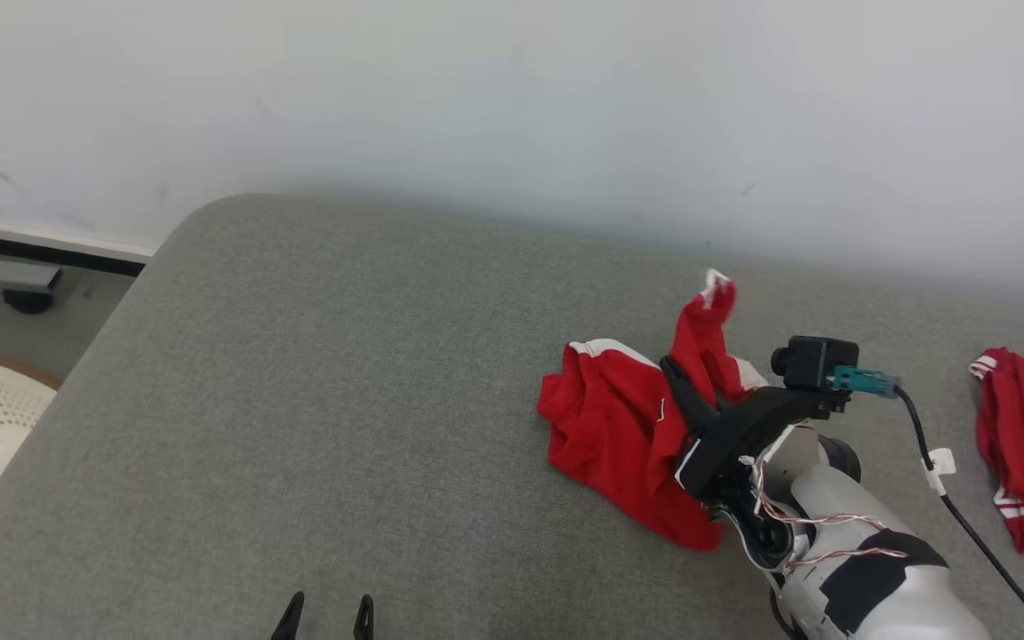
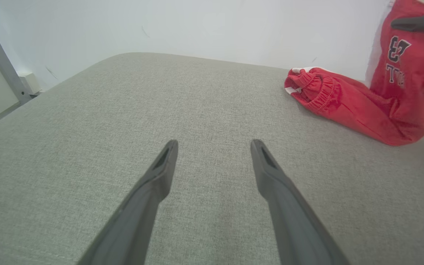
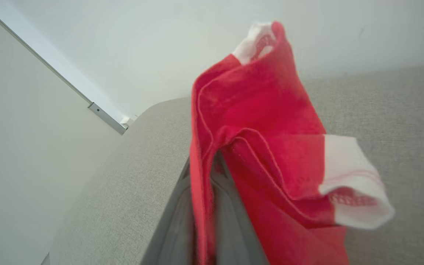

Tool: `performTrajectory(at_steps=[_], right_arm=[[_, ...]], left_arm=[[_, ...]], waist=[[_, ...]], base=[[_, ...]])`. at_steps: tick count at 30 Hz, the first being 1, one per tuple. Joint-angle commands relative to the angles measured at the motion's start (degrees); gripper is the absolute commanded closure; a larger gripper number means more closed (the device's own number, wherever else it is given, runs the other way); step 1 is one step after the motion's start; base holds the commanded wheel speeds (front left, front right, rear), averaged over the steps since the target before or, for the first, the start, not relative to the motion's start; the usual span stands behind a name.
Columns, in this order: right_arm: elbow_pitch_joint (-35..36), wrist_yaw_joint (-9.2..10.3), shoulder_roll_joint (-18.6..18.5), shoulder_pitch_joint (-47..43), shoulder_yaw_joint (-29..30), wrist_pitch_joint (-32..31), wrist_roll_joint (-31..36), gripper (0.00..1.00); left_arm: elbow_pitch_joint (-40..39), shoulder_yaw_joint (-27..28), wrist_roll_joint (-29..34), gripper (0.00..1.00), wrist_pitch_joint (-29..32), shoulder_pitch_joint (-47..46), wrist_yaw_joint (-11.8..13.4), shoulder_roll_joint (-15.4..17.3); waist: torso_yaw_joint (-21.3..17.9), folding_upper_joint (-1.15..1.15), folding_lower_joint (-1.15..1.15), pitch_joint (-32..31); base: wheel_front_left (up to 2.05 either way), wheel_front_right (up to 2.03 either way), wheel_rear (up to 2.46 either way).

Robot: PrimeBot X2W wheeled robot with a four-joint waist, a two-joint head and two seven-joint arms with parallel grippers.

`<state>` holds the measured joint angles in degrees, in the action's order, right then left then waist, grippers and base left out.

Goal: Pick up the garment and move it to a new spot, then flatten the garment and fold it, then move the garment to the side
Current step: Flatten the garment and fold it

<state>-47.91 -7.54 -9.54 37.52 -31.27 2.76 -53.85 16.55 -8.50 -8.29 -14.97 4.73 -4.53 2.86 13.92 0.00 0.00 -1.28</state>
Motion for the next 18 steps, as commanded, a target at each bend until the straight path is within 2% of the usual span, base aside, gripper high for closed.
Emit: performTrajectory(at_steps=[1, 18], right_arm=[[-2.07, 0.13, 0.91, 1.47, 0.07, 0.24, 0.65, 1.0], [-23.0, 0.13, 5.48, 11.89, -0.14, 6.21, 5.36, 1.0]], left_arm=[[0.33, -0.46, -0.35, 0.0, -0.24, -0.88, 0.21, 0.05], [1.4, -5.54, -4.13, 0.0, -0.24, -5.09, 1.42, 0.04]], waist=[[2.57, 0.0, 0.0, 1.23], [9.43, 0.0, 0.0, 6.74]], base=[[0.0, 0.0, 0.0], [0.0, 0.0, 0.0]])
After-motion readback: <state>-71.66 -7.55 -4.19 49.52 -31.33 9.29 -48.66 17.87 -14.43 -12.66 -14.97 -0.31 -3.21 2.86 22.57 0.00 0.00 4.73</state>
